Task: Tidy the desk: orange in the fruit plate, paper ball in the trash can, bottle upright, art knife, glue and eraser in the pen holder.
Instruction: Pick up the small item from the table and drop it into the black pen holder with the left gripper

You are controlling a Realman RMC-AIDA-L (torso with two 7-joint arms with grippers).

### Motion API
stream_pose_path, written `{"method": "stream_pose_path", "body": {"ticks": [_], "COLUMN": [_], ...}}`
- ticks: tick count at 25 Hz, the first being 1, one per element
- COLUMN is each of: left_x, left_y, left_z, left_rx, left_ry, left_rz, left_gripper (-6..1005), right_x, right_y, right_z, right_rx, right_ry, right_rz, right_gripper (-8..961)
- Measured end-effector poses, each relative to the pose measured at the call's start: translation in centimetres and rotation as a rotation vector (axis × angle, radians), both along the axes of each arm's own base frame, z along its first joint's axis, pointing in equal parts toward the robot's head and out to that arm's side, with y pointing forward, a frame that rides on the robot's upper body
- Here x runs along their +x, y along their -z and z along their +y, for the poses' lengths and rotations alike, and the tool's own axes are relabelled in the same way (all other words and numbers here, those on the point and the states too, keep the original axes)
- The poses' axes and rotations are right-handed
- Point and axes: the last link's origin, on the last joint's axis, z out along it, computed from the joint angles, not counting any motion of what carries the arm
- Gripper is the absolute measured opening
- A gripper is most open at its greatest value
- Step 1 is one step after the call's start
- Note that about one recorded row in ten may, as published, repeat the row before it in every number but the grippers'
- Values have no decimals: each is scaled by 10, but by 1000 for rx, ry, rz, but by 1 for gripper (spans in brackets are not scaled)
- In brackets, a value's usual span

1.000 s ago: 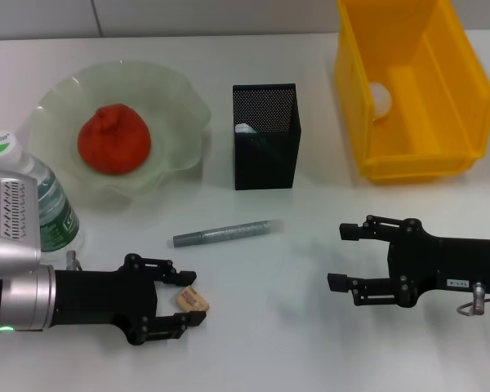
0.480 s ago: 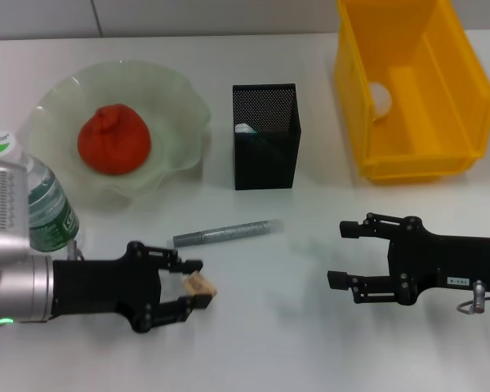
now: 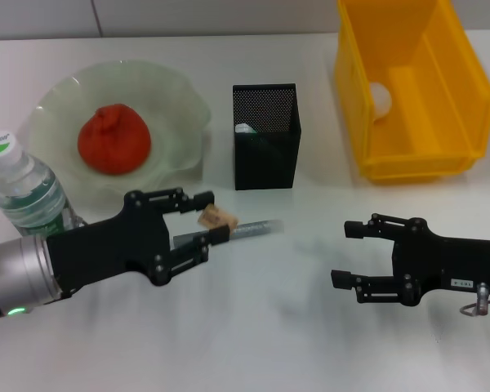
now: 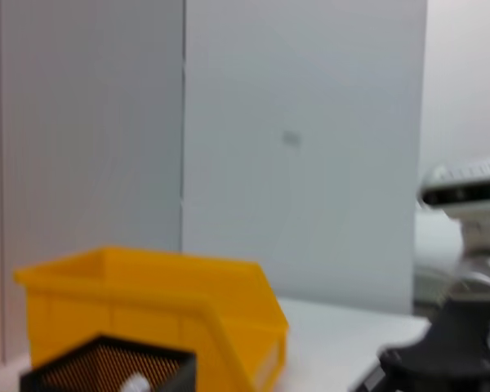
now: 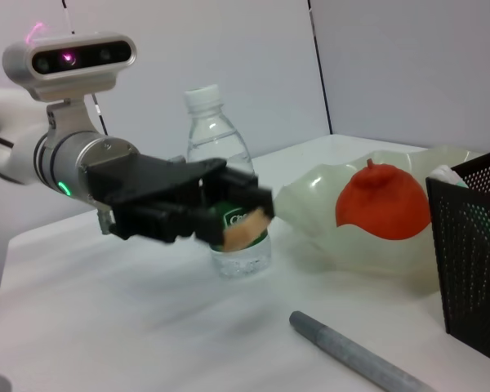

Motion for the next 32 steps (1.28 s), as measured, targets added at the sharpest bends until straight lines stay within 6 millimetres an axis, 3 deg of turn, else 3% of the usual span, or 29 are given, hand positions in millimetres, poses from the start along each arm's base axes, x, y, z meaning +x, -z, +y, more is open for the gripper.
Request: {"method": "stream_pose_path", "body": {"ticks": [5, 6, 12, 21, 31, 32], "left_x": [4, 14, 30, 50, 56, 61], "left_y": [4, 13, 21, 33, 41, 45], "left_z": [1, 4, 20, 54, 68, 76], "left_rx": [52, 159, 271, 304, 303, 300], "left_ry": [4, 23, 20, -47, -82, -97], "left_rz": [-48, -112, -147, -117, -81, -57], "left_gripper": [449, 449, 447, 446, 448, 448], "right_x": [0, 0, 0, -3, -5, -5], "right_y": [0, 0, 1, 2, 4, 4], "right_z": [-1, -1, -1, 0, 1, 1], "right_rx": [0, 0, 0, -2, -2, -1], "right_ry": [-1, -1, -3, -9, -13, -14], "right_rz": [1, 1, 2, 3, 7, 8], "right_gripper": [823, 823, 823, 823, 823, 823]}}
